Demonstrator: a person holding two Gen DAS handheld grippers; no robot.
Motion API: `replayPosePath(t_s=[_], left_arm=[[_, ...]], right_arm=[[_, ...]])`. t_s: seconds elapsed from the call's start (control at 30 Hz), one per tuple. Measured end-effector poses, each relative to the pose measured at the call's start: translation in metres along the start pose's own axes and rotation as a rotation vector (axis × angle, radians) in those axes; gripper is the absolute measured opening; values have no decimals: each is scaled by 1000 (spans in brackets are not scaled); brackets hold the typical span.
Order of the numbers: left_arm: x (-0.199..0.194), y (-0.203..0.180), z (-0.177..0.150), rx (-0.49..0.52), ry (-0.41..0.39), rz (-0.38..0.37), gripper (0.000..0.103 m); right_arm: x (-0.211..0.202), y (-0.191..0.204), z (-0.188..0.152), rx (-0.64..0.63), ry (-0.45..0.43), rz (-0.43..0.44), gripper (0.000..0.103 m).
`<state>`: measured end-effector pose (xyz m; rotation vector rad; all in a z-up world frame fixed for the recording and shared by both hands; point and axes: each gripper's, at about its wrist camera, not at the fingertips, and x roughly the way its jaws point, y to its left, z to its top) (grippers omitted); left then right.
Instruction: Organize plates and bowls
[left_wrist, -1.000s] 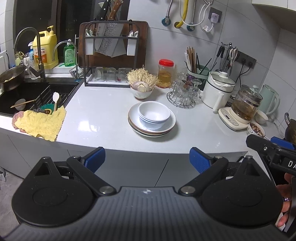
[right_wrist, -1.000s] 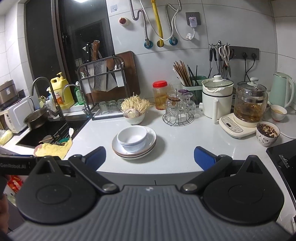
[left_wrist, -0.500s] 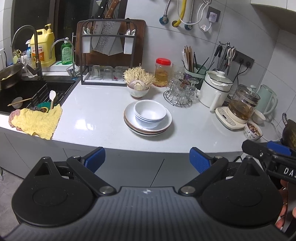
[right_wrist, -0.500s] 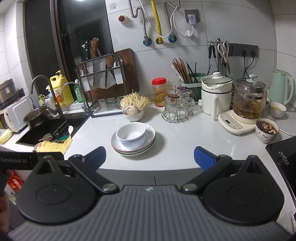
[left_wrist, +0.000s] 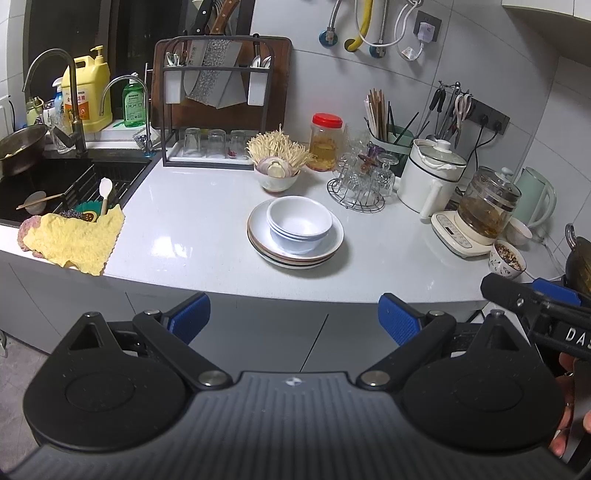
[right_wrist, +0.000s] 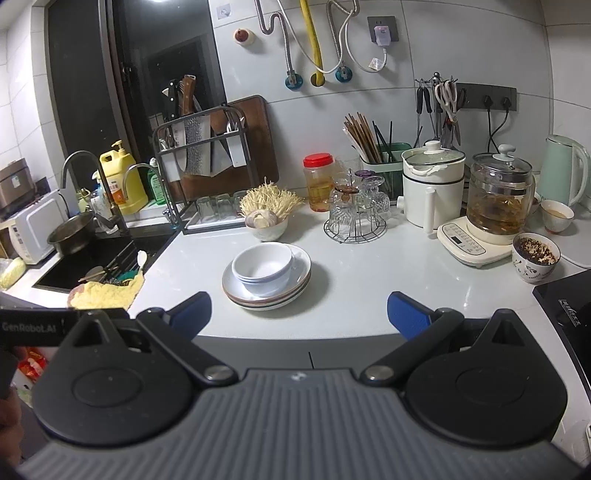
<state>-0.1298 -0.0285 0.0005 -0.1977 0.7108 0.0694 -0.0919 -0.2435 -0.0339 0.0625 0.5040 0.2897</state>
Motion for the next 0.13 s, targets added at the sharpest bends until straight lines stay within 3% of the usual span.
replayPosePath(t_s=[0.13], left_arm=[[1, 1, 1, 10, -3, -2, 99]], right_arm=[[0, 1, 0, -3, -7, 2, 103]])
